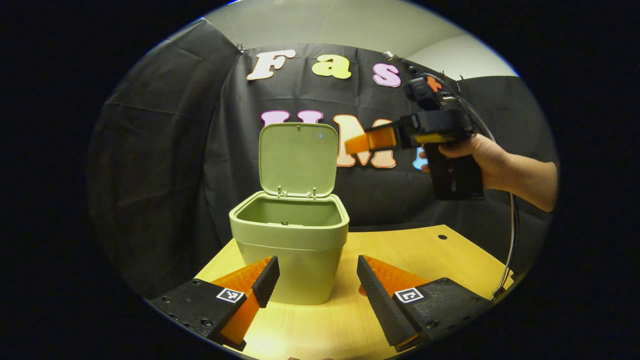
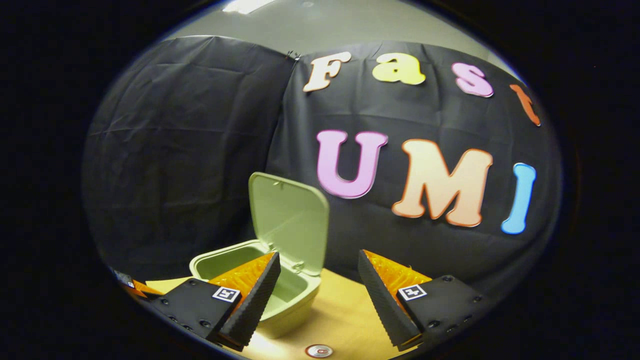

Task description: Press the lid of the desktop garbage bin to open it, pick up the crumpled paper on the desktop and throw it into the bin, then pick up the pop can on the desktop and drop it into the bin, and finally close the garbage bin lid.

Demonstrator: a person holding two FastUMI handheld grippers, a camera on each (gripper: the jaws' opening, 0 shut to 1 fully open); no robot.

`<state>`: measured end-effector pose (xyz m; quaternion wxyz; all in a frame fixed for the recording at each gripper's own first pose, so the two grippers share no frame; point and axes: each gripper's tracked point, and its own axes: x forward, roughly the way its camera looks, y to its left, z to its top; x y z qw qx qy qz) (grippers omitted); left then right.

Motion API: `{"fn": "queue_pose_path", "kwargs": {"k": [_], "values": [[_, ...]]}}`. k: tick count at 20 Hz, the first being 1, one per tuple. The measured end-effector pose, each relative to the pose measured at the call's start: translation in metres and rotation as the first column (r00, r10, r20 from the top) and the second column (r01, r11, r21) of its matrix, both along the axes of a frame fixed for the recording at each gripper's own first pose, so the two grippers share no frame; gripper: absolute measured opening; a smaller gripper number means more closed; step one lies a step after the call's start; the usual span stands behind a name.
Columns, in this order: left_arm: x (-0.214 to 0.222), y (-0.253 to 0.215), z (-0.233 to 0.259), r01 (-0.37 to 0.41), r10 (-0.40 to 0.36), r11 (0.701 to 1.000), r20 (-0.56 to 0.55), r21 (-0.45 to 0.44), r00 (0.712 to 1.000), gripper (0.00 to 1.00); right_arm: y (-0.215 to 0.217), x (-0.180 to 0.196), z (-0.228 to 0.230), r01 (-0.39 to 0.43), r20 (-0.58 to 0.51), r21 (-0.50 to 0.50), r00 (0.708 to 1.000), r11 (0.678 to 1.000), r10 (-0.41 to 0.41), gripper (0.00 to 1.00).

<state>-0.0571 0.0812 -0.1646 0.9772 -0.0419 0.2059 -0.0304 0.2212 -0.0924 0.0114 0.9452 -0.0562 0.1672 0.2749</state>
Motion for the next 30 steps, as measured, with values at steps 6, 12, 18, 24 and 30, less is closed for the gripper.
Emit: {"fn": "queue_pose_path", "kwargs": {"k": [6, 12, 18, 24, 30], "values": [[0.011, -0.026, -0.028, 0.05, -0.05, 0.999, -0.017, 0.014, 0.999, 0.93, -0.101, -0.01, 0.022, 0.195, 0.116, 0.018, 0.974, 0.981, -0.196, 0.99], [0.02, -0.078, -0.072, 0.217, -0.215, 0.975, -0.052, 0.039, 0.975, 0.93, -0.187, -0.044, 0.008, 0.375, 0.194, -0.006, 0.91, 0.927, -0.367, 0.99], [0.036, -0.11, -0.119, 0.257, -0.254, 0.966, -0.089, 0.023, 0.963, 0.94, -0.223, -0.092, -0.03, 0.449, 0.2, 0.008, 0.875, 0.894, -0.441, 1.0], [0.048, -0.137, -0.175, 0.263, -0.255, 0.964, -0.139, 0.04, 0.957, 0.94, -0.241, -0.122, -0.06, 0.479, 0.262, -0.019, 0.849, 0.877, -0.458, 0.98], [0.069, -0.153, -0.221, 0.258, -0.246, 0.964, -0.153, 0.062, 0.957, 0.95, -0.257, -0.142, -0.099, 0.506, 0.192, -0.054, 0.851, 0.861, -0.488, 0.98]]}}
